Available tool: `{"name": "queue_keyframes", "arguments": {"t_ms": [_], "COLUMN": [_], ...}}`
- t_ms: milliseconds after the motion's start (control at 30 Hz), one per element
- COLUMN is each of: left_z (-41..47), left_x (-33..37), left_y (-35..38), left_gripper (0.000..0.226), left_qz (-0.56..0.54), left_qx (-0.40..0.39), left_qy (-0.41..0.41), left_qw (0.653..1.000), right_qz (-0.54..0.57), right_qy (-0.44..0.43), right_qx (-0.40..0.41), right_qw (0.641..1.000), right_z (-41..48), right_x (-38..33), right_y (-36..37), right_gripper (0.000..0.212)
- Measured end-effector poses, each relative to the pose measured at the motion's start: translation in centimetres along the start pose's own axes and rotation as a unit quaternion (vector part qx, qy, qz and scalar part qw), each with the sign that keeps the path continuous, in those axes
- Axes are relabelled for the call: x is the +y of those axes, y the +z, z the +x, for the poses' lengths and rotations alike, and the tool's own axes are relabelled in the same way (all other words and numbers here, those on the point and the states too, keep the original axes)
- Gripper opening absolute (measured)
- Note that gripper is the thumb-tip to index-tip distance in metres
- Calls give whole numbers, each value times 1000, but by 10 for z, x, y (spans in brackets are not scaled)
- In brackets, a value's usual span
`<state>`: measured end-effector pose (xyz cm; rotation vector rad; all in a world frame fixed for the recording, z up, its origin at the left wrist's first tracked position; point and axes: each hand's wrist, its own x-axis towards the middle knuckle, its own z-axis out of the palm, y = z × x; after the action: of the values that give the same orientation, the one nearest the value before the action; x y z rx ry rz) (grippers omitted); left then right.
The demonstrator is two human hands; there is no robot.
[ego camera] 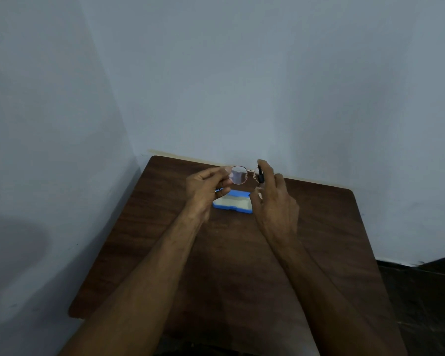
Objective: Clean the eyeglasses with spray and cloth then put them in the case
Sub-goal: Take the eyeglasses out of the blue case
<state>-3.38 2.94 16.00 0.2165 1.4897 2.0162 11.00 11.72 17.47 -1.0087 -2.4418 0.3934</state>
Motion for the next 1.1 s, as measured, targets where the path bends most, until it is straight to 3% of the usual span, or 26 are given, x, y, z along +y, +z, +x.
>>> {"name": "queue_keyframes", "arguments": {"t_ms": [167, 567, 1100], "left_z": [-3, -10, -12], "left_x": [-1, 1, -3], "left_y": [1, 1, 6], "left_gripper": [15, 6, 14], "left_qz": [1, -9, 3], "left_qx": [-2, 5, 16], "left_qy": [2, -14, -19], "left_qw": [1000, 1000, 1000], "right_qz": [-4, 22, 22], "right_qy": [-56, 45, 34], "right_qx": [-29, 7, 57], "right_qw": [998, 999, 998], "right_z": [-10, -19, -17], "right_x": [0, 29, 62], "right_y": [3, 0, -10], "right_gripper": [67, 71, 63]}}
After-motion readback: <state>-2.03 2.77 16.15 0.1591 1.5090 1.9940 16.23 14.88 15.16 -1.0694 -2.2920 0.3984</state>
